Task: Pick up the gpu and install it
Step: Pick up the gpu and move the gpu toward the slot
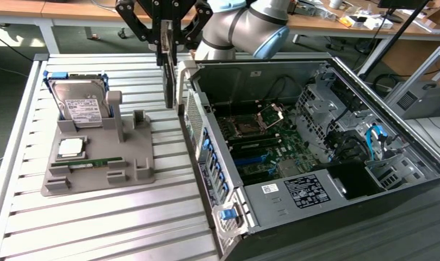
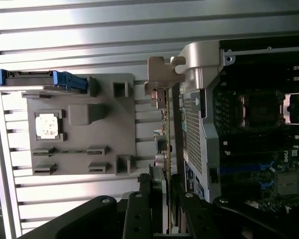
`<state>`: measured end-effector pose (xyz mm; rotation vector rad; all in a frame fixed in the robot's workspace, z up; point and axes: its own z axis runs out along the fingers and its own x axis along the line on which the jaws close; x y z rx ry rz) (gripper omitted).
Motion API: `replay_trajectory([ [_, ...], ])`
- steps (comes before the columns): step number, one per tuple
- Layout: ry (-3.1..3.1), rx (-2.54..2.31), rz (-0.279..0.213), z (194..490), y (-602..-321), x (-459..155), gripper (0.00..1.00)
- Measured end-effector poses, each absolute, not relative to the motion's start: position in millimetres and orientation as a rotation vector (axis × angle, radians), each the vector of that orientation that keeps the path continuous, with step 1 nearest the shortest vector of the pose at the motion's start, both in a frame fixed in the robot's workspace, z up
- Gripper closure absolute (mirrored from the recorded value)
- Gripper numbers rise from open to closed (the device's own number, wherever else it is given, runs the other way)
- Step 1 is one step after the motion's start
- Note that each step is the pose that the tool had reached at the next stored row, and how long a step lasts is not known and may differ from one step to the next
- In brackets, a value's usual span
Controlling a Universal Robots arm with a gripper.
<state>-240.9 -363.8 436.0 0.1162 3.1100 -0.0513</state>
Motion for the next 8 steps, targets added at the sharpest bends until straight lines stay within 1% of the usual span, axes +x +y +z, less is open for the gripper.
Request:
replay_trajectory([
  [8, 3.11, 0.116, -0.06, 435.8, -363.8, -236.3, 0.73],
])
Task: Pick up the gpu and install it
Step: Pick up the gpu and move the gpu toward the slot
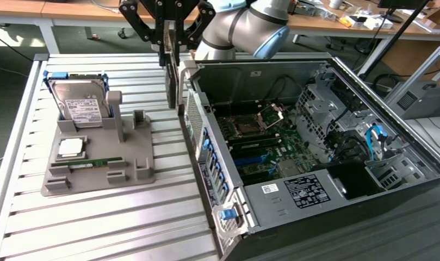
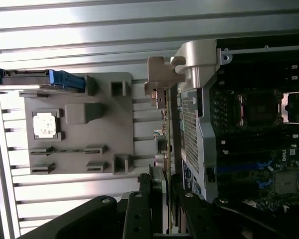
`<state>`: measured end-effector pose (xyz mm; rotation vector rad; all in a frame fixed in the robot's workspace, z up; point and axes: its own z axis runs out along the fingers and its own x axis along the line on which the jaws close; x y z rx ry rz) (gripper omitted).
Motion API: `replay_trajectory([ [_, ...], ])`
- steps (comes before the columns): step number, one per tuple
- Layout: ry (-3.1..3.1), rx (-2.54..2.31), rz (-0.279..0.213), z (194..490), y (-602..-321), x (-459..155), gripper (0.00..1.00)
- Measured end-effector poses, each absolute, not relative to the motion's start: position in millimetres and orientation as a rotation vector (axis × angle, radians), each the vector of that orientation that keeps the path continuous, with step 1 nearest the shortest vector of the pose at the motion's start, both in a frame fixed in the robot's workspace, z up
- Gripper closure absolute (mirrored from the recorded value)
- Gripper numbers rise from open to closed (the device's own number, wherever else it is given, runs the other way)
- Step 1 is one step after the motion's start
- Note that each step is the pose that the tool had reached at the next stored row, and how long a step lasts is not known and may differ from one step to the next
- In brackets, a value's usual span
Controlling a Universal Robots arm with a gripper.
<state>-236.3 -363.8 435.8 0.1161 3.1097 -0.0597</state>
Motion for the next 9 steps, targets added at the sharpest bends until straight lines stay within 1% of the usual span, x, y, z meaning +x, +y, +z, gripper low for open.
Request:
replay_trajectory([
  [9, 3.109, 0.116, -0.067, 435.5, -363.8, -230.5, 0.73],
])
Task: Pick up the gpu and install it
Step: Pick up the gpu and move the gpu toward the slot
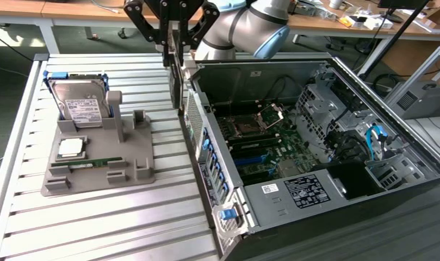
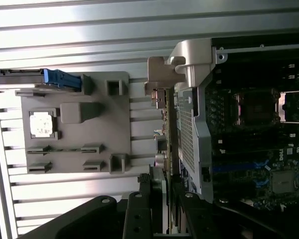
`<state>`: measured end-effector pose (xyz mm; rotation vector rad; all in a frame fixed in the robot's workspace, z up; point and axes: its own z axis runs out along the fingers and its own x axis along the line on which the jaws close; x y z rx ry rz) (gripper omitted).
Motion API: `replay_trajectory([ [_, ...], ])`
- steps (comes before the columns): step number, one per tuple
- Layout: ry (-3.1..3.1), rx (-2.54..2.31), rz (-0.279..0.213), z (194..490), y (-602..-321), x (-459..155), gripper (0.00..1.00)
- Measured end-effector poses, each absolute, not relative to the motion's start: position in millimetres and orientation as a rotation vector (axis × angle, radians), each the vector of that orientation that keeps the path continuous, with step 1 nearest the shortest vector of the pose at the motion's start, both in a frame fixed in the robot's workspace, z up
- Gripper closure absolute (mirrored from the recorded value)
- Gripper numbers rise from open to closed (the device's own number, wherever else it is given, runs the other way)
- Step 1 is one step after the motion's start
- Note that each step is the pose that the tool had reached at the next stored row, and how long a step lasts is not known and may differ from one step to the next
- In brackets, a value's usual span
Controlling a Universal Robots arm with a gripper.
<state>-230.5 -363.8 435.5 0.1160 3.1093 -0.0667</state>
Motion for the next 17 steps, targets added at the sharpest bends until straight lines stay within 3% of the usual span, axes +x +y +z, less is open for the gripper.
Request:
replay_trajectory([
  [17, 3.109, 0.116, -0.082, 435.0, -363.8, -220.5, 0.73],
])
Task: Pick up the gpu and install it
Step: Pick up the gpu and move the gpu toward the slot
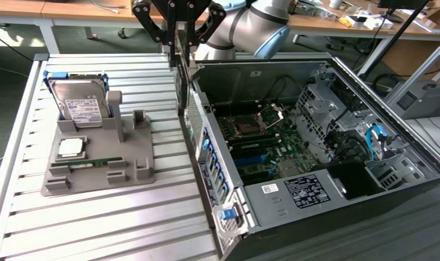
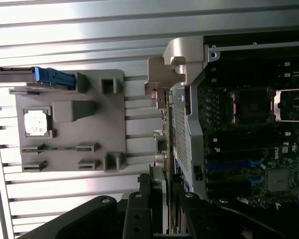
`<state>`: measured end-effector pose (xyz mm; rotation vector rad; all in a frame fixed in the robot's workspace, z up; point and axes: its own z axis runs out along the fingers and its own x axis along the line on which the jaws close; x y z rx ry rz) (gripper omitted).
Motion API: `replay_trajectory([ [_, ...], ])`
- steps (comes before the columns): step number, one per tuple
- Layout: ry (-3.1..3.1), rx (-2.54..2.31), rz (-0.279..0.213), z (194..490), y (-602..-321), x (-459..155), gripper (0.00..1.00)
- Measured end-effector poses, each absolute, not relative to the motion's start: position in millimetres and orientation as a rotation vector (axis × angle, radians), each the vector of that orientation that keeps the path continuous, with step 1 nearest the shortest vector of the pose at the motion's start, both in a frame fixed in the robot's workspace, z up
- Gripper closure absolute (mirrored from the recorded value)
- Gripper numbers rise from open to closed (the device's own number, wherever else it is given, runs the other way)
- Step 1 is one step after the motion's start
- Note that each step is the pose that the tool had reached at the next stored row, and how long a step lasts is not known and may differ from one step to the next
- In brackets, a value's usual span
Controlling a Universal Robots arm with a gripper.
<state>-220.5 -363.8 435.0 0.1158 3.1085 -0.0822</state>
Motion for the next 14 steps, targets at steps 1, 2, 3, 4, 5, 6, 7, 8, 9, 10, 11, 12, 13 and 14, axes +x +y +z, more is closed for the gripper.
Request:
replay_trajectory([
  [1, 3.109, 0.116, -0.083, 435.0, -363.8, -219.8, 0.73],
  [2, 3.109, 0.116, -0.084, 434.9, -363.8, -219.2, 0.73],
  [3, 3.108, 0.116, -0.085, 434.9, -363.8, -218.7, 0.73],
  [4, 3.108, 0.116, -0.086, 434.8, -363.8, -218.0, 0.73],
  [5, 3.108, 0.116, -0.087, 434.8, -363.8, -217.4, 0.73],
  [6, 3.108, 0.116, -0.088, 434.7, -363.8, -216.8, 0.73],
  [7, 3.108, 0.116, -0.089, 434.7, -363.8, -216.2, 0.73],
  [8, 3.108, 0.116, -0.09, 434.6, -363.8, -215.6, 0.73],
  [9, 3.108, 0.116, -0.091, 434.6, -363.8, -215.1, 0.73],
  [10, 3.108, 0.116, -0.092, 434.5, -363.8, -214.6, 0.73],
  [11, 3.108, 0.116, -0.093, 434.4, -363.8, -214.0, 0.73],
  [12, 3.108, 0.116, -0.094, 434.4, -363.8, -213.5, 0.73],
  [13, 3.108, 0.116, -0.095, 434.4, -363.8, -213.0, 0.73],
  [14, 3.108, 0.116, -0.095, 434.3, -363.8, -212.5, 0.73],
])
